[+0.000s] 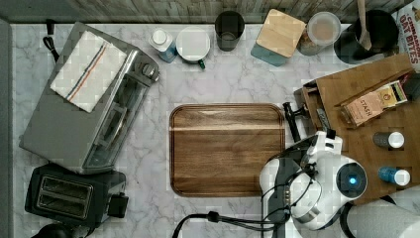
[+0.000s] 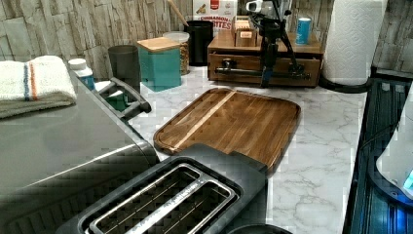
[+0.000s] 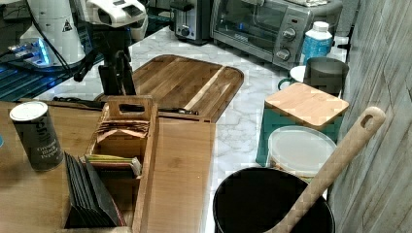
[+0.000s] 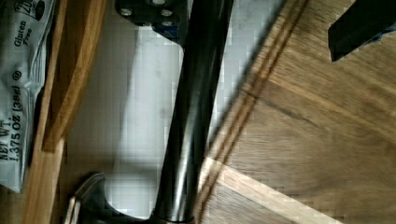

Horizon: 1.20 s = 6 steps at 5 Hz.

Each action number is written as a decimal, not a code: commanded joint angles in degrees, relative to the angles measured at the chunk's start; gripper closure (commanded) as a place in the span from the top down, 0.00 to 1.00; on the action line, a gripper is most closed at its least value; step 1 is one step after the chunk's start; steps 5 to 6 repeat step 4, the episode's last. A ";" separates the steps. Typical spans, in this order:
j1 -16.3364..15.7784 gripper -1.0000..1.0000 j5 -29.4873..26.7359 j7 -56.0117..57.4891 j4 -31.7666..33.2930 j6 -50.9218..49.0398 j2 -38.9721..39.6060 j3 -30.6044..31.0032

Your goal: Open the drawer.

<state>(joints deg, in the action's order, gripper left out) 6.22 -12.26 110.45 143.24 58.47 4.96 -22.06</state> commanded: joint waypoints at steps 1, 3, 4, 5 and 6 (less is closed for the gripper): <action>-10.62 1.00 3.05 -13.41 15.58 3.56 -8.56 7.29; -14.79 1.00 1.43 -18.07 19.44 3.15 -12.07 10.73; -16.81 1.00 2.14 -23.50 21.66 5.15 -13.69 12.78; -16.81 1.00 2.14 -23.50 21.66 5.15 -13.69 12.78; -16.81 1.00 2.14 -23.50 21.66 5.15 -13.69 12.78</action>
